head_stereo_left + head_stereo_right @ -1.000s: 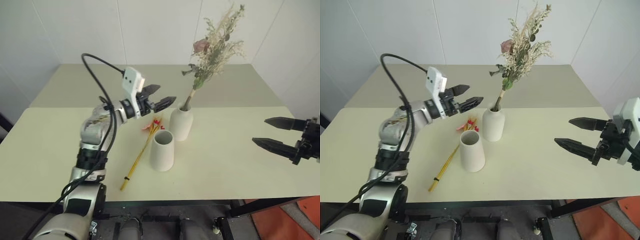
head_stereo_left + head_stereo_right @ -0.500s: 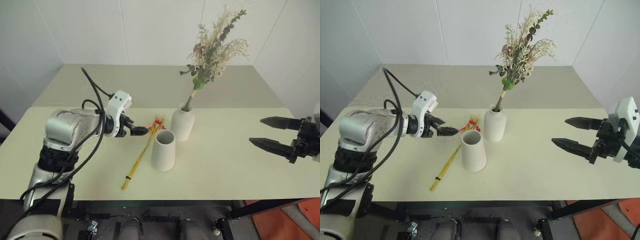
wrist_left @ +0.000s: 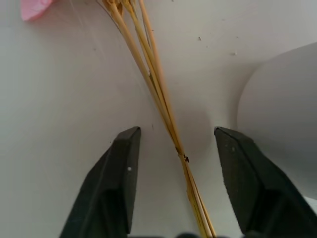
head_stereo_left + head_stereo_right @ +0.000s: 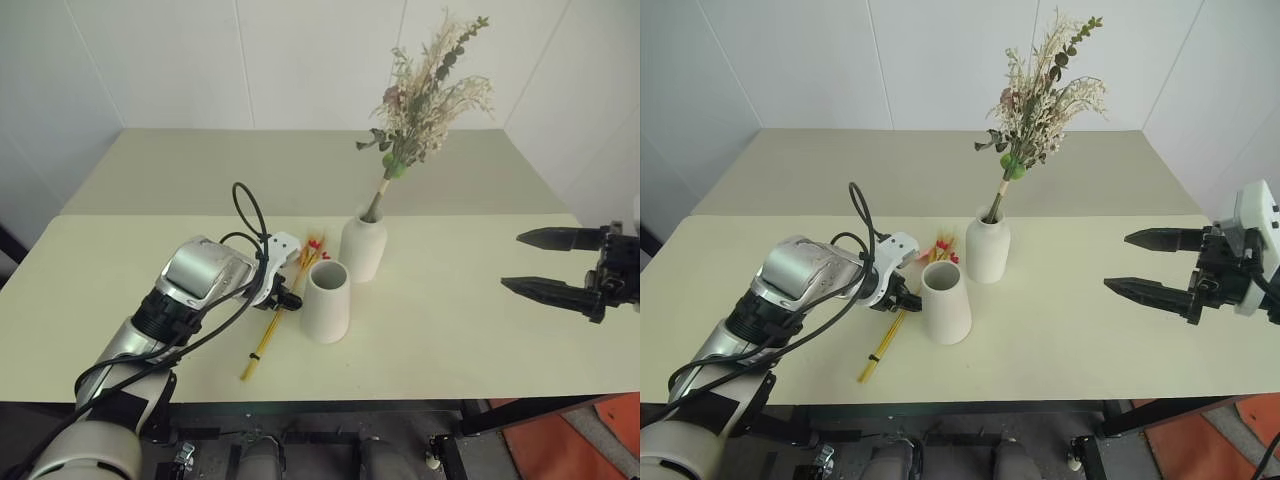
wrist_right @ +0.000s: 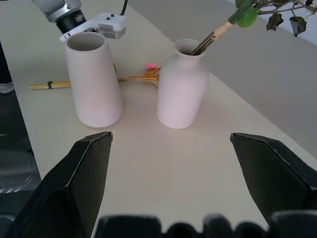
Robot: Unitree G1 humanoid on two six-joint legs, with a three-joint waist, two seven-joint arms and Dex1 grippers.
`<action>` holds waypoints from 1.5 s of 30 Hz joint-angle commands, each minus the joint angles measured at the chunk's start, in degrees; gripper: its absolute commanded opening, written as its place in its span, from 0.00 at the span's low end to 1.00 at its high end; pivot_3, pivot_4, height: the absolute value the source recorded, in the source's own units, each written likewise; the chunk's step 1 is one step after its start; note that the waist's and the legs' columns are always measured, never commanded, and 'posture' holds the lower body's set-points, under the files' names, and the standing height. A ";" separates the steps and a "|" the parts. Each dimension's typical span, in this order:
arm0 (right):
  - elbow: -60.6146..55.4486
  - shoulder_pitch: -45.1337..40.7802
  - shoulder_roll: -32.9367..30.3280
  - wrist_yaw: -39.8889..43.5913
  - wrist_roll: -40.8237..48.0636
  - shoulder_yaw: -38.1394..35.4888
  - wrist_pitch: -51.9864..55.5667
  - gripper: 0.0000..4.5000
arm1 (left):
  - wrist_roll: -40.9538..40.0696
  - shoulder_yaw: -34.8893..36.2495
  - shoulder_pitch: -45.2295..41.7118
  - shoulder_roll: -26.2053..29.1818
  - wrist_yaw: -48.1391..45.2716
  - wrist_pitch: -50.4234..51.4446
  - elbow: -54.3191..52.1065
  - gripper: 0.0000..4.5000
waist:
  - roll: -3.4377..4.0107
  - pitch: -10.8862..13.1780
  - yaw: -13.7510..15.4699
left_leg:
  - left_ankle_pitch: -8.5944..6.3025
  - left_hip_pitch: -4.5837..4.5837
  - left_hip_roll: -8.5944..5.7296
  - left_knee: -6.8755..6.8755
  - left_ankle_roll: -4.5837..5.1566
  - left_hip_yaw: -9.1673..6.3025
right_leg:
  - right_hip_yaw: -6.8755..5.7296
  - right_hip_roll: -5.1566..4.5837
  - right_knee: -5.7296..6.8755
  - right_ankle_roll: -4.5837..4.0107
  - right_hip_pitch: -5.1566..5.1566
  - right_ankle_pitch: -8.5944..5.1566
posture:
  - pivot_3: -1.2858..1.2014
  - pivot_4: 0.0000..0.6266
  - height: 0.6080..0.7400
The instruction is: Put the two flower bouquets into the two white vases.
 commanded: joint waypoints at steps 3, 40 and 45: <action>1.16 -1.79 -1.07 1.76 -0.23 0.29 -1.60 1.00 | 1.78 1.77 0.03 0.85 0.58 -1.21 0.57 0.14 | 0.00 0.00 -0.01 | 0.00 0.01 0.00 0.00 0.00 0.00 | 0.00 0.00 0.01 0.00 0.00 0.00 | 0.52 0.24 1.00; -1.86 -1.57 0.89 -1.21 0.93 -0.28 -0.30 1.00 | -33.99 36.43 0.01 -17.99 -9.02 -32.67 -8.40 0.00 | 0.00 0.00 -0.01 | 0.00 0.05 0.00 0.08 0.00 0.01 | -0.01 -0.01 -0.01 0.01 0.14 0.04 | 0.52 0.24 1.00; -2.78 -0.49 0.61 -1.81 1.78 -1.63 0.41 1.00 | -30.40 31.55 3.35 -14.92 -14.29 -36.56 -9.94 0.00 | 0.00 0.00 -0.12 | 0.00 0.12 0.00 0.06 0.00 0.01 | 0.01 0.01 -0.01 0.00 0.18 0.04 | 0.52 0.24 1.00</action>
